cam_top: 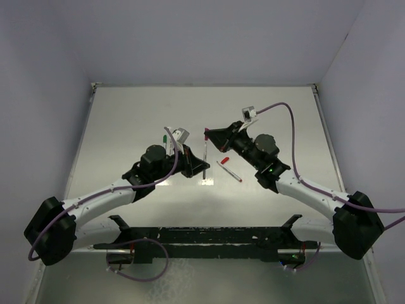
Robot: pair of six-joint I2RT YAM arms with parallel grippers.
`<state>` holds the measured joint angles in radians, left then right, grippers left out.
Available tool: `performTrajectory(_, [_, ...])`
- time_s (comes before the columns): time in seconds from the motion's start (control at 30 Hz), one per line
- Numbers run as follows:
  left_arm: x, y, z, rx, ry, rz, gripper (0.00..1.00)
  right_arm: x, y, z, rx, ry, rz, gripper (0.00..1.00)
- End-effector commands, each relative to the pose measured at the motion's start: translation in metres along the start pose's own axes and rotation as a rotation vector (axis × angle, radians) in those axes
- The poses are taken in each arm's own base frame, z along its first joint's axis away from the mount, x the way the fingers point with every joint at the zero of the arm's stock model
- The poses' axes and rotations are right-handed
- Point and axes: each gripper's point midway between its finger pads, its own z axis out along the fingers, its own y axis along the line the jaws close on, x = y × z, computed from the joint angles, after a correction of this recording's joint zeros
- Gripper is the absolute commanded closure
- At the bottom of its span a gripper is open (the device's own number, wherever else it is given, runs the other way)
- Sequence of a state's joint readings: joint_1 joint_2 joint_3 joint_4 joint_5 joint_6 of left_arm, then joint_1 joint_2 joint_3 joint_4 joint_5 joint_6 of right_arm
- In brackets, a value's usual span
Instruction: Insert the pens into the pen caps
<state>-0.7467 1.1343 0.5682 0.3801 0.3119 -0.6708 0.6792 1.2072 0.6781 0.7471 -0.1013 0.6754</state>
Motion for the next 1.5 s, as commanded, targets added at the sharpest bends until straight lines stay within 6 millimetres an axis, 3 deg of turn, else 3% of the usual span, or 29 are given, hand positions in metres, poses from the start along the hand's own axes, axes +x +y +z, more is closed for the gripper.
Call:
performTrajectory(0.0, [-0.023,-0.019,0.003,0.061,-0.060,0.025,1.00,-0.008,0.015,0.002,-0.061,-0.032,0.000,1.00])
performTrajectory(0.87, [-0.025,-0.014,-0.002,0.023,-0.076,0.042,1.00,0.001,0.017,-0.001,-0.050,-0.010,-0.007,1.00])
performTrajectory(1.47, [-0.003,-0.004,-0.010,0.012,-0.033,0.022,1.00,-0.006,0.018,0.003,-0.042,-0.032,-0.031,1.00])
